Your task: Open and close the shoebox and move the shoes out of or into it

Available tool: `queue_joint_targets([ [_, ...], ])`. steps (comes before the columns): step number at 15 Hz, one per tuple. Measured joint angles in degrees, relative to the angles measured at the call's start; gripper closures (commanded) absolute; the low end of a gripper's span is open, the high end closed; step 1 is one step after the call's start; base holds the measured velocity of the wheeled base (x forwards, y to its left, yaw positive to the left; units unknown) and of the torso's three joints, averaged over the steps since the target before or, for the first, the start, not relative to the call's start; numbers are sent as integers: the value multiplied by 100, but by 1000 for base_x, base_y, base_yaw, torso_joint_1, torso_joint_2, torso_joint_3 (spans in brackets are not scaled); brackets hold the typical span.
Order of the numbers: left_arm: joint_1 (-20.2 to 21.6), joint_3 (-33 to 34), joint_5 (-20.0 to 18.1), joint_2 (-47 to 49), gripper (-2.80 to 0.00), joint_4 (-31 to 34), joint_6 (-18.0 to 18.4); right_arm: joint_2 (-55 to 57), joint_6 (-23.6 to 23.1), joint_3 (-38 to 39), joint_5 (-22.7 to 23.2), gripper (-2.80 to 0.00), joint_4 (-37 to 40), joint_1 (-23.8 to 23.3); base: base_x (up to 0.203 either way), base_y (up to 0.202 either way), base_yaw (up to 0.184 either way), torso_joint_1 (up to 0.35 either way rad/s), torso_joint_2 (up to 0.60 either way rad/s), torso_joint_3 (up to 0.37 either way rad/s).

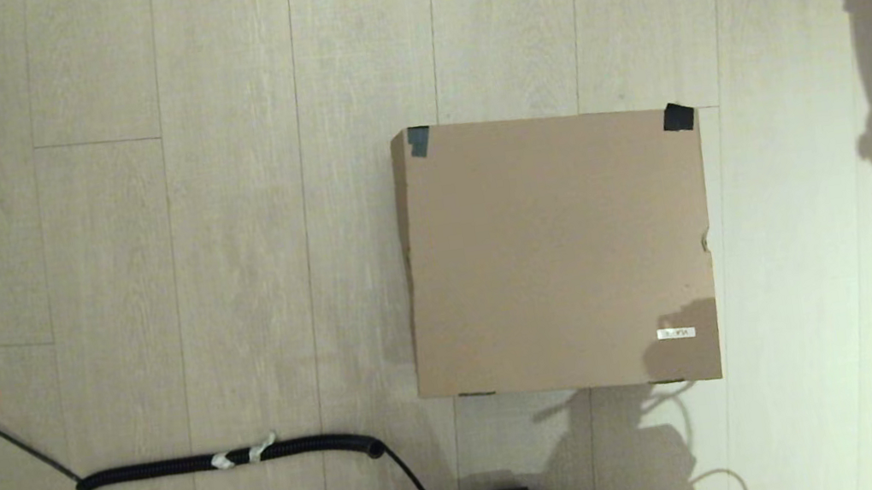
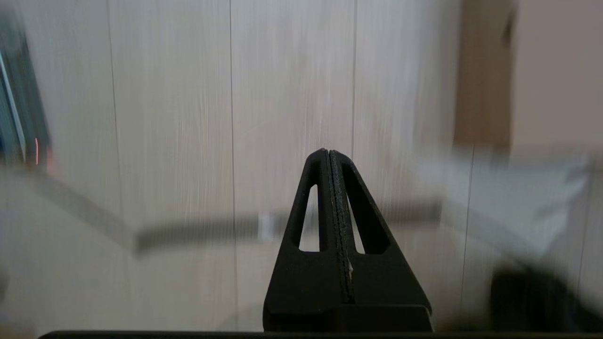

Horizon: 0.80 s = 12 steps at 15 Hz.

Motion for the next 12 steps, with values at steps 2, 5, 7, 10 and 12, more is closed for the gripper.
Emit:
queue_joint_targets([
  [2,-64,244,165,-567,0,1303,51,-589,-108,209,793,0,732,-81,0,0,0,0,0,0],
  [5,-830,427,399,-885,0,2379,-172,-894,-62,282,792,0,852,-124,0,0,0,0,0,0],
  [7,-967,495,504,-1158,0,2454,-223,-997,-54,297,783,0,835,-124,0,0,0,0,0,0],
  [10,-863,520,604,-2031,0,2639,-188,-1059,-53,304,782,0,835,-128,0,0,0,0,0,0],
  [12,-796,527,673,-2333,0,2675,-383,-1070,-37,306,773,0,833,-130,0,0,0,0,0,0],
])
